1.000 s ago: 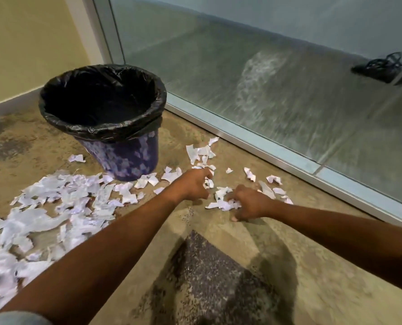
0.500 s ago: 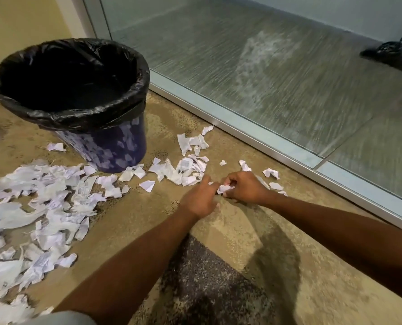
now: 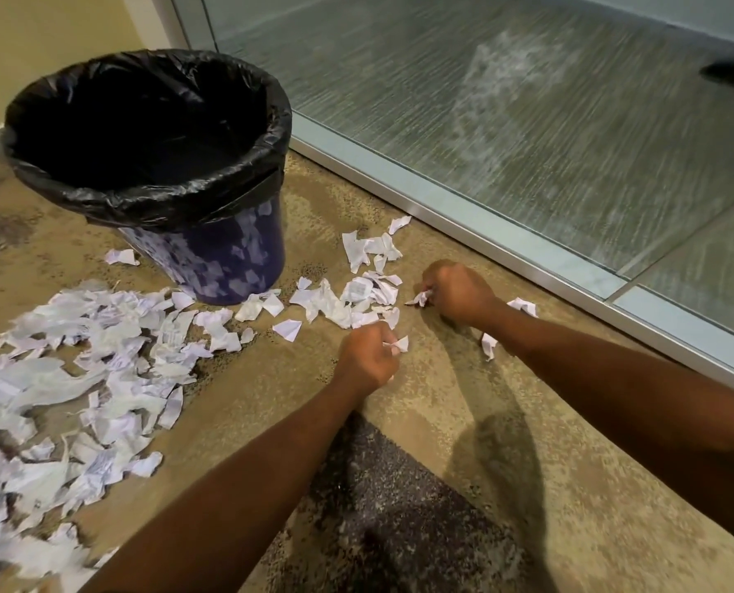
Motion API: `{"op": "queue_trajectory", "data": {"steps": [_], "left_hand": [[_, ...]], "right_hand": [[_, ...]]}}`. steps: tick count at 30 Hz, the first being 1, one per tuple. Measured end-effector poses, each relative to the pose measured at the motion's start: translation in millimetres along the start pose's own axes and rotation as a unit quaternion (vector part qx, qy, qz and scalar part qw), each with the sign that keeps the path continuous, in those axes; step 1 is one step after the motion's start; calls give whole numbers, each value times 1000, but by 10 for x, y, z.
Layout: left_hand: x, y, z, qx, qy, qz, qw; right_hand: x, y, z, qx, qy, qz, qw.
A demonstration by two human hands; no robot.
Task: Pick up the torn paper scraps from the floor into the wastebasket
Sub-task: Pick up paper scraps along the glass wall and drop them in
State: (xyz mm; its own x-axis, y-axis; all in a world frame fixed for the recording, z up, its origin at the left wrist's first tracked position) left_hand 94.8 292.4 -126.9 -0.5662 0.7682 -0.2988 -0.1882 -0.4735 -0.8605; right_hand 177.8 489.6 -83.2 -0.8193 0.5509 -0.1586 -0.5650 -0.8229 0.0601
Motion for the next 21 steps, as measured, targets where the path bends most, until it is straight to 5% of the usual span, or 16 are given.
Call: {"op": "queue_trajectory", "data": {"steps": [13,21], "left_hand": [[-114,-49,275,-132,49,59,988],[-105,-508,779,-250,25,64,966]], "right_hand": [[-100,121,33,107,51,-50,992],[-146,514,484,428,115,-151,884]]}}
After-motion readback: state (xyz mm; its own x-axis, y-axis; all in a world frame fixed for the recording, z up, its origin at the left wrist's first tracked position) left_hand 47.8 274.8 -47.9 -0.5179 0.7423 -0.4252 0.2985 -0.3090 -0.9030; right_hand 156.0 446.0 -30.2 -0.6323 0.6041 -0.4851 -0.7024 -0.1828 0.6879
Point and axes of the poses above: each hand's wrist, its own x-axis towards the middle knuckle, its own z-axis out of the back of the hand, y = z × x, the point moved 1 cm from there along x, towards the middle knuckle, and after that the axes turned 11 degrees about -x, right-handed, at the moved point
